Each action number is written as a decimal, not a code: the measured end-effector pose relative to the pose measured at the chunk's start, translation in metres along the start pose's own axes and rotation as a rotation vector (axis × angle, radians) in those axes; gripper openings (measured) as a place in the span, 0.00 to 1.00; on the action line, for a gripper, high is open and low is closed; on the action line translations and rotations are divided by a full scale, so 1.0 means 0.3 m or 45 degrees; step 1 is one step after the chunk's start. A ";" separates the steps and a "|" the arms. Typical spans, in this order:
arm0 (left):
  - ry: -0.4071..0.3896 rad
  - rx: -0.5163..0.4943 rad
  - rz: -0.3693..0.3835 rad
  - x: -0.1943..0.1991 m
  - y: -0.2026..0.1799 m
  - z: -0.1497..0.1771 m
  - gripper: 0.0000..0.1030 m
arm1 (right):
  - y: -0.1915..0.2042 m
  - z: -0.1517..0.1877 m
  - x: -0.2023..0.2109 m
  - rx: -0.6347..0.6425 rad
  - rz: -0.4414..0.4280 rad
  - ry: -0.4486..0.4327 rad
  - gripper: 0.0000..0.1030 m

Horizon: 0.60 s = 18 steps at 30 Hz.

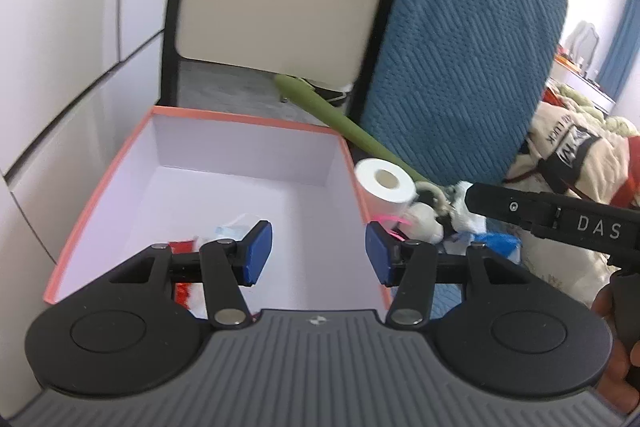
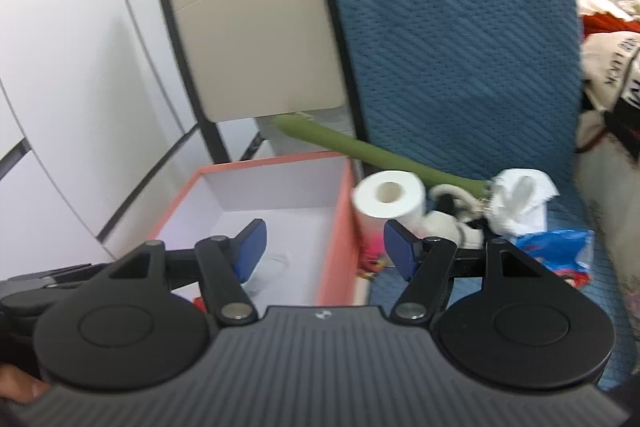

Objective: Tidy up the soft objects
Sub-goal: 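Move both open tools back toward the items on the chair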

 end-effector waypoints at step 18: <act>0.070 -0.047 0.134 -0.077 -0.226 0.142 0.56 | -0.224 0.185 0.114 -0.053 0.200 0.018 0.66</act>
Point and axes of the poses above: each gripper's, at about its wrist camera, not at the fingertips, and x roughly against the way its jaws point, y to its left, z to its underside, the point moved 2 cm from there along -x, roughly the way its jaws point
